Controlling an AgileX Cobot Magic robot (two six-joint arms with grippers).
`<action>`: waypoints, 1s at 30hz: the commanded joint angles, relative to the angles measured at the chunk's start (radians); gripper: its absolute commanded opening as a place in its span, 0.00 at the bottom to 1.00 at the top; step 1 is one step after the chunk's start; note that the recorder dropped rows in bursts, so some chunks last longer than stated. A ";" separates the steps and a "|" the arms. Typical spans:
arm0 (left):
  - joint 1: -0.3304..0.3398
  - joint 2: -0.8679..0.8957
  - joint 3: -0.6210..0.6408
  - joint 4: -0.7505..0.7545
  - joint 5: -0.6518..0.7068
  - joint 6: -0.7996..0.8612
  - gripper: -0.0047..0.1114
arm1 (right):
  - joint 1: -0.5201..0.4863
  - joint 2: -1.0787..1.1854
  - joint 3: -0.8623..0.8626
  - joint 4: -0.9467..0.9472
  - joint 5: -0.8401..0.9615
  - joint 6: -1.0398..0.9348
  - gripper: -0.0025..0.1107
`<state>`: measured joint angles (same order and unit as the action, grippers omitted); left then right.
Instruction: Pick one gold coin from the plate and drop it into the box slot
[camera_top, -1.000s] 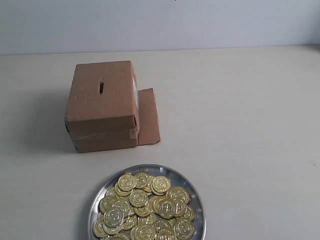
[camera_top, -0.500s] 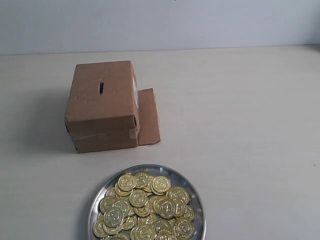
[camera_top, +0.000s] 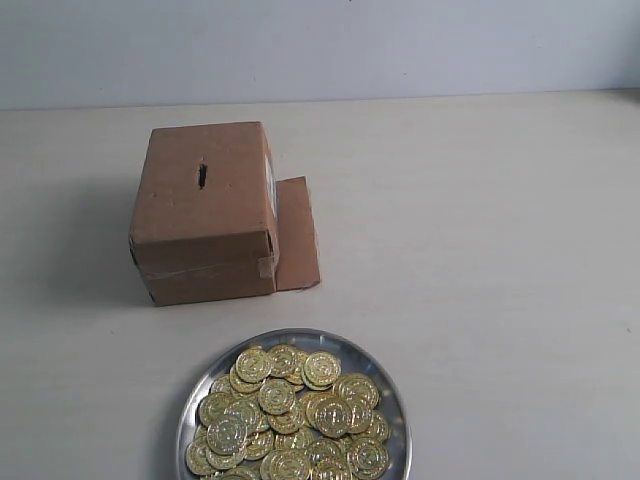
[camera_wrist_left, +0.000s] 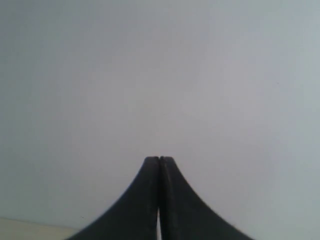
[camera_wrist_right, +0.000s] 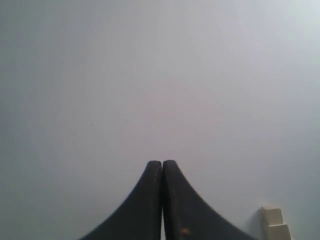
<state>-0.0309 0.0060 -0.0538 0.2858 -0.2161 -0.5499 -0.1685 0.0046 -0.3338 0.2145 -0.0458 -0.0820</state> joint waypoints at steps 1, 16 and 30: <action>0.002 -0.006 0.046 -0.008 -0.041 0.000 0.04 | -0.005 -0.005 0.113 -0.015 -0.087 -0.003 0.02; 0.002 -0.006 0.054 0.047 0.223 0.000 0.04 | -0.005 -0.005 0.279 -0.197 0.263 -0.135 0.02; 0.002 -0.006 0.054 -0.066 0.505 0.077 0.04 | -0.005 -0.005 0.334 -0.120 0.430 -0.201 0.02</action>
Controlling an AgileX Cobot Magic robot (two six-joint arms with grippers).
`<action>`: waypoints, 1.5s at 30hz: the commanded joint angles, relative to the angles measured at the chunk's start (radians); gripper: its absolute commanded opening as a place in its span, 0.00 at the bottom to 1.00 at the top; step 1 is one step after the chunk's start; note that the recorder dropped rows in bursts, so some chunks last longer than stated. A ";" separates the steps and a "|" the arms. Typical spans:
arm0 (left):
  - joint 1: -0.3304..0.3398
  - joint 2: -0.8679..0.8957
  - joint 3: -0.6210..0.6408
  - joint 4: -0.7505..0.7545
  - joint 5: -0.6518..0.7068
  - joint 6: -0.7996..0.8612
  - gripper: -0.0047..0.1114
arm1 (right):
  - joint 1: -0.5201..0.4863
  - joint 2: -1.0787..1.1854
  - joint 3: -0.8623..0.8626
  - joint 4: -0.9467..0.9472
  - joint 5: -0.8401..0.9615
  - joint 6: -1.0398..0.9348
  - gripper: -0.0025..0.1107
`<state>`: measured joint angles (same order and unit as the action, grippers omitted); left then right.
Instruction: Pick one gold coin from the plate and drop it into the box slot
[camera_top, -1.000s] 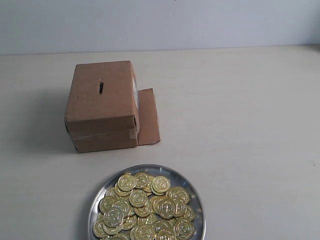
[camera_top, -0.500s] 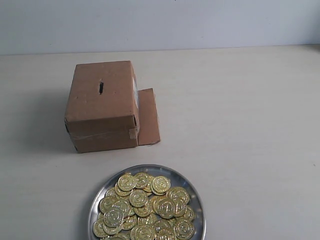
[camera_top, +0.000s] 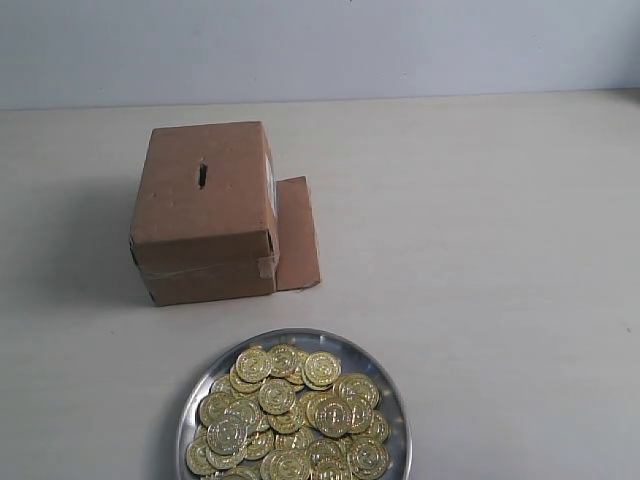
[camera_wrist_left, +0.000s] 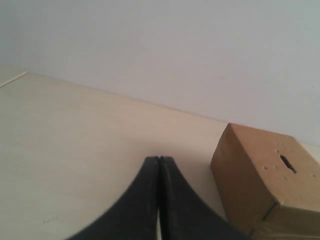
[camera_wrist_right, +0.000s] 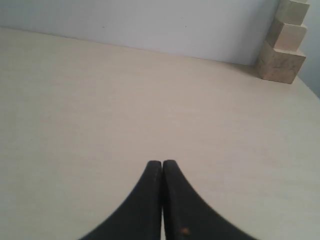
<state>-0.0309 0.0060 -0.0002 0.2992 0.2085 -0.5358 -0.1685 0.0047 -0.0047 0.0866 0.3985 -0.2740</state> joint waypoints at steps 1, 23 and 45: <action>0.002 -0.006 0.000 -0.090 0.116 0.083 0.04 | -0.005 -0.005 0.005 0.008 -0.014 -0.009 0.02; 0.002 -0.006 0.000 -0.106 0.150 0.283 0.04 | -0.005 -0.005 0.005 0.017 -0.046 -0.011 0.02; -0.061 -0.006 0.000 -0.109 0.151 0.281 0.04 | 0.052 -0.005 0.005 0.021 -0.048 -0.009 0.02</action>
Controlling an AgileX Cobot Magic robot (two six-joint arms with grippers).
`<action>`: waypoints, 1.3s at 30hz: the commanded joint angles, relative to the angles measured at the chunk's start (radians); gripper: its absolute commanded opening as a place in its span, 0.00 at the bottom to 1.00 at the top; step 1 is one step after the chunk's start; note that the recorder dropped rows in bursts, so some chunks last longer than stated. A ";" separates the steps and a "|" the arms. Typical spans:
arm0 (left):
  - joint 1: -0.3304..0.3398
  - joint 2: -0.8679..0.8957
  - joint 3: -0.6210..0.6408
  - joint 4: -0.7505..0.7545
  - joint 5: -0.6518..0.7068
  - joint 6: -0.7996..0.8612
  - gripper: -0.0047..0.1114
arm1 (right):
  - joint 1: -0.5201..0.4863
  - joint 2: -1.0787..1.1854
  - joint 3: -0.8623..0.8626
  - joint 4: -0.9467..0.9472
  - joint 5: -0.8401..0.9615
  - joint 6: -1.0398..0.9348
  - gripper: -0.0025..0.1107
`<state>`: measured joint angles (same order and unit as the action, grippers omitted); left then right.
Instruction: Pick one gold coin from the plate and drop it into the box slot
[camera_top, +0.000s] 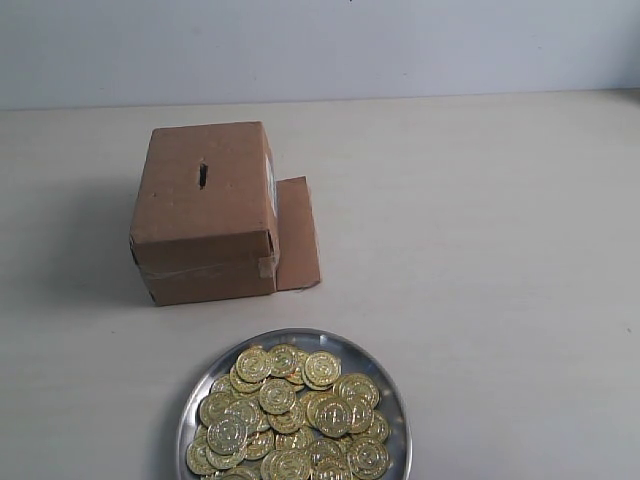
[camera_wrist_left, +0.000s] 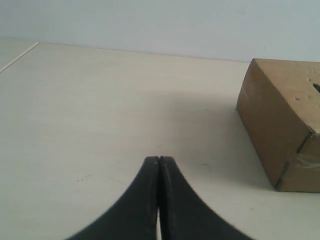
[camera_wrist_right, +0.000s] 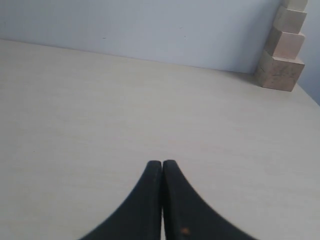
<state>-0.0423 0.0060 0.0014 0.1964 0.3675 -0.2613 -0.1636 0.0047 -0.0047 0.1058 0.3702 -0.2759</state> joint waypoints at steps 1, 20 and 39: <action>-0.065 -0.006 -0.001 -0.004 -0.008 0.007 0.04 | 0.067 -0.005 0.005 0.002 -0.020 -0.007 0.02; -0.091 -0.006 -0.001 -0.004 -0.008 0.007 0.04 | 0.129 -0.005 0.005 0.002 -0.020 -0.007 0.02; -0.091 -0.006 -0.001 -0.004 -0.011 0.071 0.04 | 0.129 -0.005 0.005 0.002 -0.020 -0.007 0.02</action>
